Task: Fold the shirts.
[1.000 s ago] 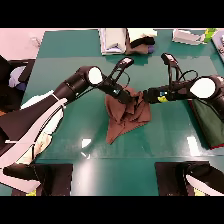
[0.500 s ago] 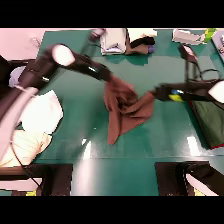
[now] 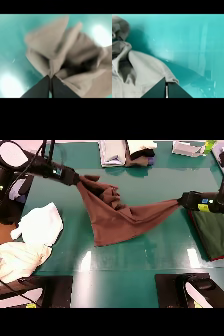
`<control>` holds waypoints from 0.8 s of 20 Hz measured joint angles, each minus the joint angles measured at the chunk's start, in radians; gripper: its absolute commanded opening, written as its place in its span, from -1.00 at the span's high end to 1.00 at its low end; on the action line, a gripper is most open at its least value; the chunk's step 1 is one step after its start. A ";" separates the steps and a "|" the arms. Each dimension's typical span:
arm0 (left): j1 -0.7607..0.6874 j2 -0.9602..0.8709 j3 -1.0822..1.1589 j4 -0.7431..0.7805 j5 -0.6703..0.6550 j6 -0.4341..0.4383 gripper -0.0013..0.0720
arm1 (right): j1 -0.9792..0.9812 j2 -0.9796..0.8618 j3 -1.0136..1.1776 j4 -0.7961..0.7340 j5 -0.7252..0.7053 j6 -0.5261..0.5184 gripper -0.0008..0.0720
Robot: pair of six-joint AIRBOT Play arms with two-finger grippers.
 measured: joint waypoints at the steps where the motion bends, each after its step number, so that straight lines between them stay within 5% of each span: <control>1: 0.008 0.007 -0.027 0.010 -0.019 -0.001 0.90 | -0.021 0.002 0.000 -0.002 0.003 -0.008 0.94; 7: 0.027 0.173 -0.330 0.043 -0.054 -0.025 0.90 | -0.170 -0.031 0.072 -0.013 0.024 -0.081 0.94; 13: -0.114 0.343 -0.638 -0.145 -0.110 -0.014 0.88 | -0.208 -0.180 0.224 -0.010 0.055 -0.131 0.94; 15: -0.182 0.361 -0.686 -0.171 -0.139 -0.012 -0.54 | -0.191 -0.218 0.235 -0.011 0.065 -0.140 0.94; 16: -0.209 0.366 -0.699 -0.189 -0.151 -0.012 -0.59 | -0.177 -0.233 0.234 -0.011 0.066 -0.143 0.94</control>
